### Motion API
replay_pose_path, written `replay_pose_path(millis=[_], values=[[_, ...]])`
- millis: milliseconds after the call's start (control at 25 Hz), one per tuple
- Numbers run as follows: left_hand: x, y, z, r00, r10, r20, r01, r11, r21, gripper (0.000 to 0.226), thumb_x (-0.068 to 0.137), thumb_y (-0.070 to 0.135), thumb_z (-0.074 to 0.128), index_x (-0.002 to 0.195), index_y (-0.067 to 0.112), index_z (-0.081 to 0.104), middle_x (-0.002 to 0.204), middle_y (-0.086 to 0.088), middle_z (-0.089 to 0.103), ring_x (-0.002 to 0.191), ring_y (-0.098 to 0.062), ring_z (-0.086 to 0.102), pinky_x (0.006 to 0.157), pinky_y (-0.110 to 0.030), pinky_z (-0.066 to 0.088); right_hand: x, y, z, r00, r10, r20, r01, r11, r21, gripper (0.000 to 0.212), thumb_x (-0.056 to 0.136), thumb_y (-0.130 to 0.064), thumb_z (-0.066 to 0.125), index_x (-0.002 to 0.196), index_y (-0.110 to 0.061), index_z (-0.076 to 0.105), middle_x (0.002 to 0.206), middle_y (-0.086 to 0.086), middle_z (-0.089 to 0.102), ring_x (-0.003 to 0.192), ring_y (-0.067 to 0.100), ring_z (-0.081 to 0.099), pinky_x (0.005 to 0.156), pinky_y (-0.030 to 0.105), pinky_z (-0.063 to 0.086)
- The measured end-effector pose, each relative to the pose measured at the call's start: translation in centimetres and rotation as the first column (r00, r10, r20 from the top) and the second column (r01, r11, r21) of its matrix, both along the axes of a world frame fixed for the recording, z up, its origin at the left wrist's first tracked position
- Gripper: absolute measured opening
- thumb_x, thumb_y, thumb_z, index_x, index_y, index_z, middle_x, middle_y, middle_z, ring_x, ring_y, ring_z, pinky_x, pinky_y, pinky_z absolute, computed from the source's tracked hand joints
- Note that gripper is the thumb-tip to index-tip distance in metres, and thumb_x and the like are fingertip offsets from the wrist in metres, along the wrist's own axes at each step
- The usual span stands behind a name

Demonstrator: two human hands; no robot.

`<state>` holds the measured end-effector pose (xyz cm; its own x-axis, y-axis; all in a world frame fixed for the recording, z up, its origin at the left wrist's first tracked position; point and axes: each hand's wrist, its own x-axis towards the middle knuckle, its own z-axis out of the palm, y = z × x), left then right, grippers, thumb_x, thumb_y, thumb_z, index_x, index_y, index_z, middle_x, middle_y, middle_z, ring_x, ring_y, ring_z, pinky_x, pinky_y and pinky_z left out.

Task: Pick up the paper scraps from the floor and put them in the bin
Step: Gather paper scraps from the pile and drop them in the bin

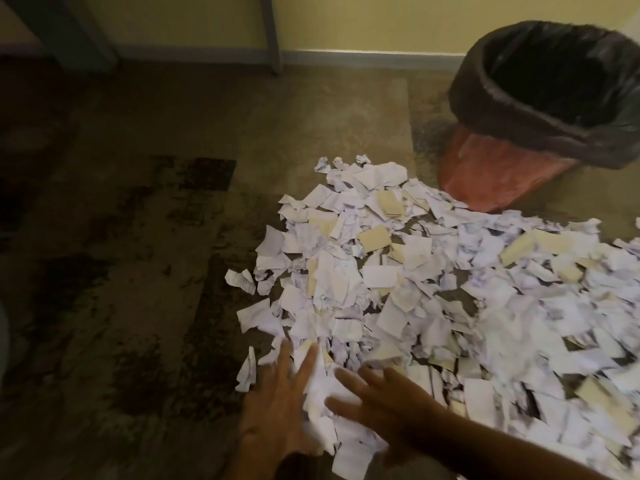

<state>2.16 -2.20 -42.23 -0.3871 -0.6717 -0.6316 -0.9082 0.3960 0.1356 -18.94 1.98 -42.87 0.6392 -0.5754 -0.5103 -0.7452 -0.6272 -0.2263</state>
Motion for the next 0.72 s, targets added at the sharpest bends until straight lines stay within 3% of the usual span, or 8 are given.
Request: replay_pose_path(millis=[80,200,280,360,480,560,640,720], values=[[-0.1,-0.1,-1.8,0.999,-0.046,-0.019,0.045,0.998,-0.054,0.138,0.06,0.072,0.073,0.139,0.044,-0.037,0.157,-0.007,-0.032,0.146,-0.038,0.009,0.116,-0.056,0.015,0.2,-0.1,-1.9,0.999,0.05,0.002,-0.05,0.998,-0.046,0.095,0.077,-0.041,0.078,0.146,-0.036,0.014,0.155,0.023,0.014,0.123,0.046,0.042,0.083,0.061,0.049],[0.3,-0.4,-3.8,0.996,-0.057,-0.073,0.047,0.991,-0.122,0.114,0.082,0.055,0.064,0.14,0.045,-0.034,0.162,-0.004,-0.018,0.146,-0.035,0.012,0.114,-0.048,0.027,0.1,0.2,-3.8,1.0,0.011,0.007,-0.011,0.999,-0.032,0.075,0.089,-0.033,0.067,0.144,-0.036,0.015,0.156,0.022,0.009,0.118,0.047,0.043,0.076,0.065,0.049],[0.9,-0.7,-4.7,0.989,-0.003,-0.148,-0.014,0.993,-0.115,0.098,0.09,0.041,0.061,0.147,0.048,-0.018,0.163,0.002,-0.007,0.148,-0.03,0.009,0.112,-0.045,0.033,-0.3,0.5,-4.2,1.0,0.004,0.03,-0.002,0.999,-0.051,0.063,0.093,-0.032,0.06,0.142,-0.032,0.021,0.156,0.022,0.013,0.12,0.045,0.044,0.07,0.061,0.052],[1.5,-0.9,-5.5,0.964,0.065,-0.257,-0.1,0.987,-0.127,0.081,0.091,0.032,0.062,0.15,0.048,0.009,0.162,0.007,0.014,0.146,-0.021,0.021,0.112,-0.035,0.036,-1.3,1.0,-4.6,0.997,0.009,0.083,0.001,0.993,-0.12,0.05,0.092,-0.034,0.057,0.135,-0.025,0.034,0.149,0.022,0.033,0.116,0.039,0.052,0.061,0.052,0.057],[1.7,-1.4,-5.6,0.871,0.195,-0.451,-0.264,0.96,-0.093,0.055,0.087,0.014,0.067,0.136,0.037,0.054,0.136,0.011,0.053,0.121,-0.008,0.053,0.1,-0.014,0.042,-3.0,1.6,-3.9,0.985,0.002,0.174,0.03,0.982,-0.184,0.026,0.091,-0.04,0.048,0.114,-0.029,0.054,0.129,0.006,0.058,0.109,0.021,0.062,0.067,0.033,0.06],[1.4,-2.2,-5.0,0.822,0.245,-0.513,-0.311,0.949,-0.045,0.045,0.084,0.009,0.07,0.123,0.03,0.066,0.122,0.011,0.065,0.107,-0.002,0.06,0.094,-0.005,0.041,-4.0,1.3,-3.1,0.973,-0.054,0.226,0.109,0.965,-0.237,0.026,0.089,-0.044,0.042,0.105,-0.036,0.061,0.117,-0.008,0.066,0.102,0.009,0.065,0.068,0.021,0.058],[1.1,-3.4,-4.1,0.794,0.246,-0.556,-0.302,0.953,-0.01,0.039,0.081,0.011,0.074,0.115,0.028,0.072,0.115,0.012,0.069,0.101,0.002,0.061,0.094,-0.006,0.043,-5.0,0.6,-1.8,0.911,-0.244,0.332,0.311,0.936,-0.167,0.031,0.091,-0.037,0.042,0.112,-0.033,0.064,0.121,-0.01,0.066,0.103,0.005,0.064,0.078,0.022,0.058],[0.8,-4.9,-2.7,0.749,0.243,-0.617,-0.267,0.962,0.055,0.037,0.076,0.014,0.08,0.107,0.034,0.074,0.107,0.016,0.072,0.094,0.006,0.064,0.092,-0.017,0.052,-6.2,-0.2,-0.2,0.792,-0.447,0.415,0.501,0.865,-0.025,0.03,0.093,-0.032,0.049,0.119,-0.032,0.065,0.122,-0.015,0.065,0.102,-0.003,0.062,0.087,0.017,0.053]])
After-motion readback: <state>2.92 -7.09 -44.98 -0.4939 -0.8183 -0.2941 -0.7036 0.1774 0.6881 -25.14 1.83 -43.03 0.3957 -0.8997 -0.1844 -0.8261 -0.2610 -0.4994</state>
